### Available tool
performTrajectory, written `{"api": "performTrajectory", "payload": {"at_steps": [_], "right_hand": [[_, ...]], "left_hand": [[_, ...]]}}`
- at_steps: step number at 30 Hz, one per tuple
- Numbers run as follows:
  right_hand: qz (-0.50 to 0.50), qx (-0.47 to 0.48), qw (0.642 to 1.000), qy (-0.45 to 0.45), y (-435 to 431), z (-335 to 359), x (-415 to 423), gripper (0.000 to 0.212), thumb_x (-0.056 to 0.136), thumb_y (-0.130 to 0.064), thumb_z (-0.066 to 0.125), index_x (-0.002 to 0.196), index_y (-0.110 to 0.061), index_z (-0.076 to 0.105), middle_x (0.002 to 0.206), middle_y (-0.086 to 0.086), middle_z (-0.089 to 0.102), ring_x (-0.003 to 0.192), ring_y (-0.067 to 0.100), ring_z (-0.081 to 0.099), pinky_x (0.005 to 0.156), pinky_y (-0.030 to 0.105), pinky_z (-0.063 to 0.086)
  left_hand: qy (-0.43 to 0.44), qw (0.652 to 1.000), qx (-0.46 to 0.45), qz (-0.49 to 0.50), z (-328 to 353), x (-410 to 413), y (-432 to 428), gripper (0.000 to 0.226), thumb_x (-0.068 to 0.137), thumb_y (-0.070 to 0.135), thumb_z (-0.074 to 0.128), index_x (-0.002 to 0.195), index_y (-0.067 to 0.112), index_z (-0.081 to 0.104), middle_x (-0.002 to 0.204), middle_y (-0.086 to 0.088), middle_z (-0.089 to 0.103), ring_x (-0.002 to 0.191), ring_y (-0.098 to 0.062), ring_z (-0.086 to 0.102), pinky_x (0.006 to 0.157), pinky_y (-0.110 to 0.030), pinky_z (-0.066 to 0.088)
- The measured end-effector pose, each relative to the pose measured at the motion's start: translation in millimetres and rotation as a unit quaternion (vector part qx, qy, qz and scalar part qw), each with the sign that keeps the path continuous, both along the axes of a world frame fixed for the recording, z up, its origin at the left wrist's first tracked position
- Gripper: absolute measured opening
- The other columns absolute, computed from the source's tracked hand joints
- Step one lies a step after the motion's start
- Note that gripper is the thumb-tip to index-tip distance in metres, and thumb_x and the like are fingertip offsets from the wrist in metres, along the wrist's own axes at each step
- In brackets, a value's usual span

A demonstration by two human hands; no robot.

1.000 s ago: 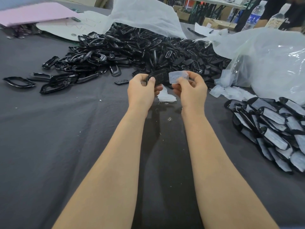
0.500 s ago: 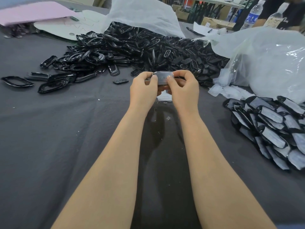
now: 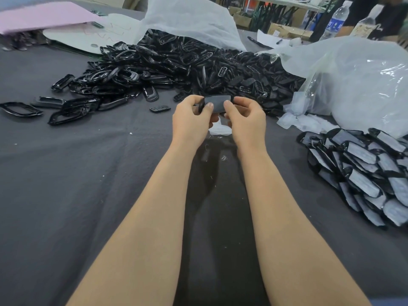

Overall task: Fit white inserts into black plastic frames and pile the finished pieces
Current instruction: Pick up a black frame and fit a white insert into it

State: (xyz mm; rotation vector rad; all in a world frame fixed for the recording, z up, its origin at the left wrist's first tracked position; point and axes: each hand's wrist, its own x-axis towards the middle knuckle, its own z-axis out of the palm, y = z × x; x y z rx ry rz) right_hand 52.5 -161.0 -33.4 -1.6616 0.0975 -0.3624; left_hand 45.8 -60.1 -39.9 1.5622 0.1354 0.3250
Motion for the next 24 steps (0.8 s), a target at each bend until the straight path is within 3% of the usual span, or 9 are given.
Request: {"api": "performTrajectory", "payload": {"at_steps": [3,6,12,18,24], "right_hand": [[0.039,0.040,0.998,0.014,-0.5,0.7,0.7,0.008,0.091,-0.010,0.062,0.098,-0.007,0.063,0.080,0.002,0.065,0.069,0.010,0.061,0.069,0.023,0.054],[0.032,0.035,0.999,0.015,-1.5,-0.9,1.4,0.005,0.091,-0.011,0.062,0.087,-0.012,0.063,0.076,0.001,0.065,0.066,0.009,0.061,0.070,0.025,0.054],[0.036,0.057,0.997,0.029,-2.6,-1.4,3.3,0.012,0.091,-0.010,0.061,0.081,-0.016,0.059,0.074,0.002,0.062,0.062,0.009,0.059,0.063,0.021,0.051],[0.048,0.103,0.992,0.048,-2.2,-2.5,4.8,0.003,0.091,-0.011,0.061,0.093,-0.009,0.060,0.074,0.001,0.062,0.058,0.005,0.057,0.057,0.017,0.049],[0.029,0.081,0.996,0.039,-2.9,-5.0,7.2,0.004,0.092,-0.012,0.060,0.092,-0.009,0.063,0.080,0.003,0.064,0.067,0.012,0.059,0.068,0.024,0.053]], "left_hand": [[0.004,1.000,-0.007,-0.008,-0.4,0.4,-0.1,0.010,0.096,0.012,0.056,0.105,0.011,0.060,0.080,0.002,0.070,0.073,-0.006,0.069,0.071,-0.023,0.058],[0.014,1.000,-0.007,-0.013,-0.2,0.7,-0.5,0.019,0.096,0.012,0.056,0.114,0.007,0.060,0.085,-0.001,0.070,0.075,-0.008,0.069,0.074,-0.024,0.058],[0.023,0.999,0.001,-0.022,1.6,-0.3,-1.2,0.012,0.096,0.011,0.056,0.107,0.014,0.059,0.088,0.000,0.070,0.080,-0.010,0.069,0.080,-0.028,0.059],[0.024,0.999,0.016,-0.024,1.9,-1.1,-0.7,0.009,0.096,0.011,0.056,0.103,0.016,0.058,0.093,-0.004,0.070,0.084,-0.015,0.069,0.085,-0.035,0.058],[0.025,0.999,0.029,-0.026,1.9,-1.5,-3.0,0.010,0.096,0.012,0.055,0.104,0.016,0.057,0.090,-0.003,0.069,0.083,-0.014,0.068,0.084,-0.034,0.058]]}}
